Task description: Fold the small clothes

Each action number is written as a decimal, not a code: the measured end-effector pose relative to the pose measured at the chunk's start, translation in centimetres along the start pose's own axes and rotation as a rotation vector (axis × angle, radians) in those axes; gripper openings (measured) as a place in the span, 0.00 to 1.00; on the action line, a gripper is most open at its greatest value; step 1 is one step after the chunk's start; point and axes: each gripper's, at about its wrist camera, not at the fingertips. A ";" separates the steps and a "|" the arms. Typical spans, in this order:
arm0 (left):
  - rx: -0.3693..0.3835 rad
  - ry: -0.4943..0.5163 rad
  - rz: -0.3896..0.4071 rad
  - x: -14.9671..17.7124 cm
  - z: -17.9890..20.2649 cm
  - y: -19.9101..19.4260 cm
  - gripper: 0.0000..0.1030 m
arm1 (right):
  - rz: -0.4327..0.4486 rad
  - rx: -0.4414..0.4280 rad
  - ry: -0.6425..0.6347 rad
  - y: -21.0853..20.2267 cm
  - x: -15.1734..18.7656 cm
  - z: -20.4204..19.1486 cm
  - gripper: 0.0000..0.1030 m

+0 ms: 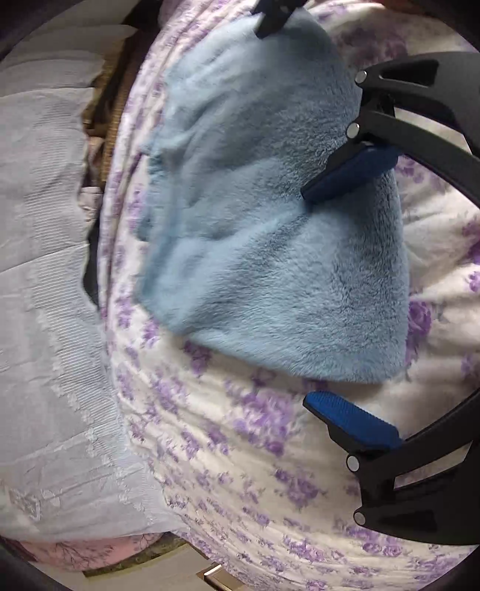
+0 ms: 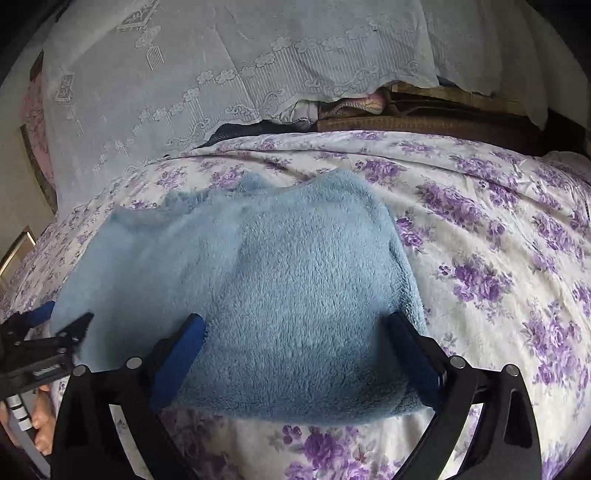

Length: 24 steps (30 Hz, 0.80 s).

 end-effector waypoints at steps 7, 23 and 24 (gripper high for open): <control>-0.024 -0.026 0.088 0.8 -0.7 -3.0 0.96 | 0.132 0.015 0.125 -3.4 1.2 2.0 0.97; -0.013 0.019 0.153 1.9 0.3 -5.6 0.96 | 0.058 -0.182 0.407 -3.3 4.6 4.2 0.97; -0.012 0.018 0.153 1.9 0.4 -5.6 0.96 | 0.048 -0.196 0.408 -3.1 4.6 4.0 0.97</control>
Point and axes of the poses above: each gripper's, at about its wrist camera, not at the fingertips, and y roughly the way its jaws point, z to its right, x to its underside, and after that the axes turned 11 degrees about -y, right-handed
